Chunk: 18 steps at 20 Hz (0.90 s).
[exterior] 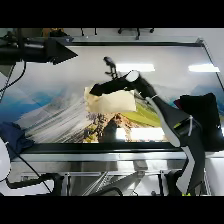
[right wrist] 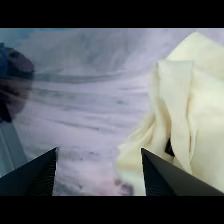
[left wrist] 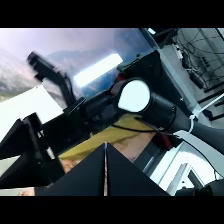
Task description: Fold the shirts.
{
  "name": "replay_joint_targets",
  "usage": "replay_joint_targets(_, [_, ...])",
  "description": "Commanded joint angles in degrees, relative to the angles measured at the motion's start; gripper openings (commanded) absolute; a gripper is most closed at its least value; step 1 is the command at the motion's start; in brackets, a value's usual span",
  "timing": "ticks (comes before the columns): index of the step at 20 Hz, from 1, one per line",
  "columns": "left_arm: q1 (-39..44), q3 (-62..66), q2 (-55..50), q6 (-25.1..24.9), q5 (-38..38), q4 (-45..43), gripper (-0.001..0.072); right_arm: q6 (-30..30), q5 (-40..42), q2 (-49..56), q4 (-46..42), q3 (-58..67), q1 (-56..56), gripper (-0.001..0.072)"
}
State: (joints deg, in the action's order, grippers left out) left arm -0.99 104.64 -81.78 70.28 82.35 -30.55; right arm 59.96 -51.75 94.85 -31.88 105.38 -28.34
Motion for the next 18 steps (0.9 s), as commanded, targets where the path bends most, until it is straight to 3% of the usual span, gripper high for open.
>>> replay_joint_targets(1, [-1.5,-6.5,3.2,-3.7,0.2,0.2,0.0016,-1.6,5.9,0.9,-2.2,0.2,-1.2,0.0569])
replay_joint_targets(3, [-1.4,-8.3,3.2,-4.3,0.2,0.3,0.0016,0.2,0.4,-2.7,-5.8,0.2,4.5,0.0568])
replay_joint_targets(7, [-1.4,-9.4,3.1,-4.5,0.2,0.6,0.0016,12.0,-14.6,-6.6,-17.4,0.1,19.5,0.0572])
replay_joint_targets(9, [-1.4,-9.4,3.1,-4.5,0.3,0.7,0.0016,15.2,-18.4,-5.8,-20.7,-1.0,25.4,0.0577])
replay_joint_targets(11, [-1.4,-9.4,3.1,-4.5,0.2,0.7,0.0016,16.3,-19.5,-4.3,-20.9,-3.5,29.0,0.0655])
replay_joint_targets(14, [-1.4,-9.4,3.1,-4.5,0.3,0.7,0.0016,16.3,-19.0,-1.6,-20.2,-9.4,28.7,0.0656])
replay_joint_targets(18, [-1.4,-9.4,3.1,-4.5,0.3,0.7,0.0016,10.3,-16.5,2.0,-10.4,-11.0,23.9,0.0655])
